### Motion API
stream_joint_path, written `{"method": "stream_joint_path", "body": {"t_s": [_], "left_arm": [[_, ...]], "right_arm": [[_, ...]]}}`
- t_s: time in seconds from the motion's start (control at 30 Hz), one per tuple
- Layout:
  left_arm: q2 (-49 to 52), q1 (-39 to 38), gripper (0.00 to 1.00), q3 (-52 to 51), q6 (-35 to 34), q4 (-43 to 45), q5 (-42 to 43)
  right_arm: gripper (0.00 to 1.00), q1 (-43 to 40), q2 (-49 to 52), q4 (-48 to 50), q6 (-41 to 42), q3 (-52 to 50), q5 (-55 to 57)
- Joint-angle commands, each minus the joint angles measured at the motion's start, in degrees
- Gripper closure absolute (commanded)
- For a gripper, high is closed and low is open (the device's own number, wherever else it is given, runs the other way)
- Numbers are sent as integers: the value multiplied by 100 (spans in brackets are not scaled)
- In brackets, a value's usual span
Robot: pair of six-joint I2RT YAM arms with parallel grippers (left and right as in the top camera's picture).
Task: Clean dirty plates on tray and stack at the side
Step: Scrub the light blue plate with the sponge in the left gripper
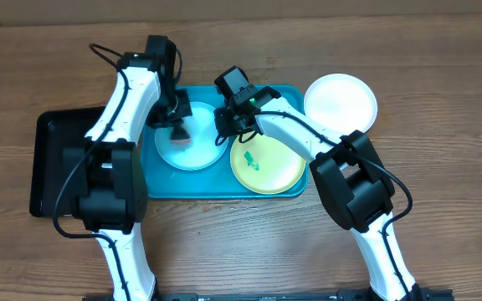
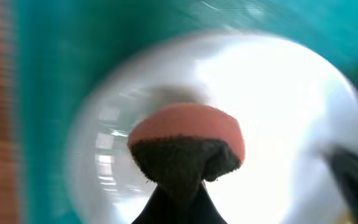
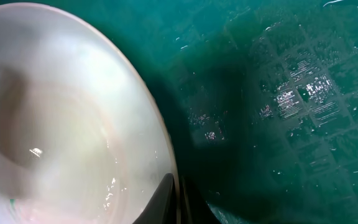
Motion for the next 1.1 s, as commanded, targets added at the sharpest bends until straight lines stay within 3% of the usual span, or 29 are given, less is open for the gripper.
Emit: {"method": "stream_joint_path", "body": {"t_s": [0.0, 0.23, 0.53, 0.77, 0.9, 1.07], "left_arm": [[9, -98, 96, -343, 444, -15, 1163], [9, -96, 96, -1019, 535, 280, 804], [9, -31, 90, -1021, 533, 326, -1294], [9, -24, 96, -553, 332, 319, -2076], [9, -26, 96, -81, 107, 295, -1998], [9, -26, 96, 258, 66, 321, -400]], "right_arm": [[96, -44, -120, 35, 24, -61, 188], [96, -44, -120, 33, 22, -61, 188], [96, -44, -120, 28, 22, -61, 186], [96, -44, -120, 28, 22, -61, 188], [96, -44, -120, 28, 22, -61, 188], [96, -44, -120, 33, 22, -61, 188]]}}
